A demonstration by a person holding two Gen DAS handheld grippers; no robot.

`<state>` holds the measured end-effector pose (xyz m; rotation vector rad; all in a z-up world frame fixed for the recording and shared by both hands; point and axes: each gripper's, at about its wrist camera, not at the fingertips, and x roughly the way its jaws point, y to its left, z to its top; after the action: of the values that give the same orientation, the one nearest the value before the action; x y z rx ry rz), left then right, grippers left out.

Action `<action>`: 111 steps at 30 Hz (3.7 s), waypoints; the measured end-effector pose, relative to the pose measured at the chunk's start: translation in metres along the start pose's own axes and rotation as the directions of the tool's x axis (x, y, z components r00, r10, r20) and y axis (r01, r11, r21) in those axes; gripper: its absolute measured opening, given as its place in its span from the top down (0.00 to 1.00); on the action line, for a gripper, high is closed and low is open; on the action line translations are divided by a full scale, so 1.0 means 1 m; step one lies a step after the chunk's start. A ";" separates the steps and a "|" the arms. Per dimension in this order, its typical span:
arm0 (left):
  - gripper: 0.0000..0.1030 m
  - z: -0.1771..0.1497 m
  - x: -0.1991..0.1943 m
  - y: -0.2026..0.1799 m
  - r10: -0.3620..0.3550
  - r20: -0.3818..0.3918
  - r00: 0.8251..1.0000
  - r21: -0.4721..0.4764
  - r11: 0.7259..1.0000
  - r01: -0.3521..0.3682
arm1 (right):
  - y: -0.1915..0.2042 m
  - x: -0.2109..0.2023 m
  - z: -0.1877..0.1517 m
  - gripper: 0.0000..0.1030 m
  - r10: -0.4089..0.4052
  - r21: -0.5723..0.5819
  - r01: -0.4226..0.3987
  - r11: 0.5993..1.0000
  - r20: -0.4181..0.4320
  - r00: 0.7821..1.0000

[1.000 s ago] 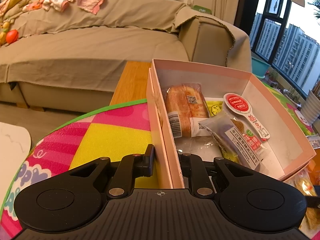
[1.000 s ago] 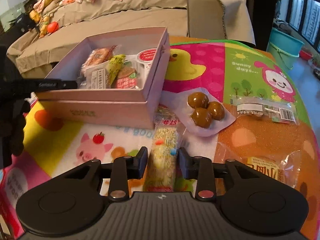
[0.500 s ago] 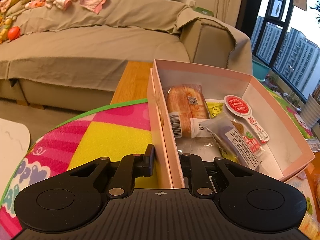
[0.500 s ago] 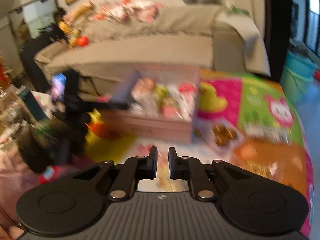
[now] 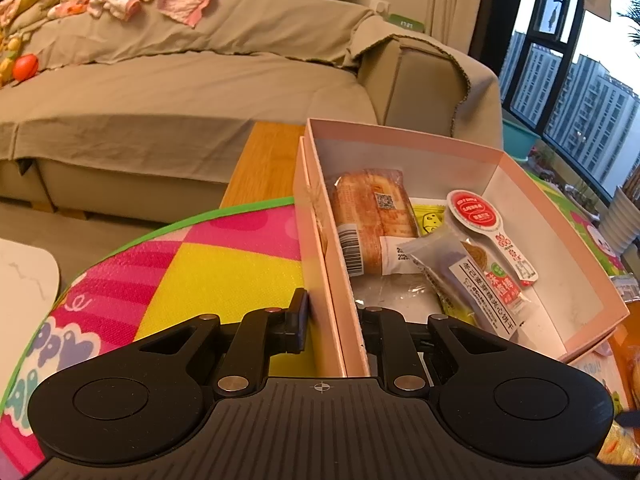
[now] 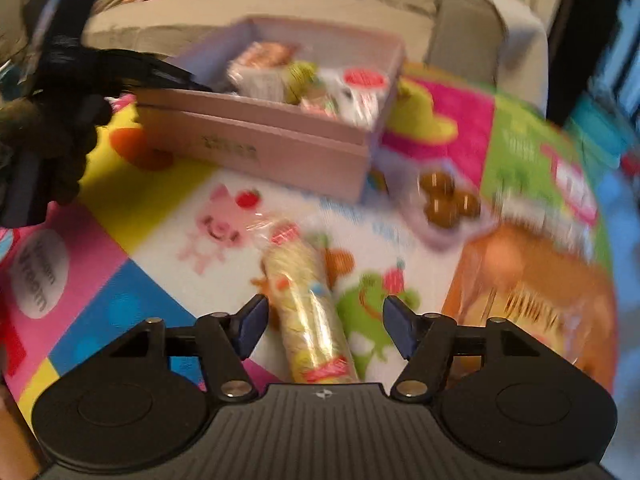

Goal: Organize objects
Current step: 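Grasp the clear granola bar packet on the mat with the right gripper, then lower the granola bar into the pink box and open the right gripper, then grasp the tray of three brown chestnuts with the right gripper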

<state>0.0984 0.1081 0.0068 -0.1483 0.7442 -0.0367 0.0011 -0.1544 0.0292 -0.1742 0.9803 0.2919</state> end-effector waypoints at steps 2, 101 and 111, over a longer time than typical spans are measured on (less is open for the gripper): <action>0.82 0.000 0.000 0.000 0.001 0.000 1.000 -0.003 1.000 -0.001 | -0.001 -0.005 0.001 0.70 0.050 0.029 -0.050 0.998 0.001 0.999; 0.82 -0.002 -0.001 -0.003 0.010 -0.007 1.000 0.010 1.000 -0.010 | -0.028 -0.025 -0.037 0.00 -0.021 0.263 0.003 0.965 0.066 0.998; 0.82 -0.001 0.000 -0.001 -0.002 -0.001 1.000 0.021 1.000 0.002 | 0.002 -0.016 -0.032 0.38 -0.073 0.149 0.055 0.987 0.114 0.991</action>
<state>0.0976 0.1071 0.0058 -0.1288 0.7443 -0.0462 -0.0332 -0.1635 0.0251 -0.0544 0.8720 0.1690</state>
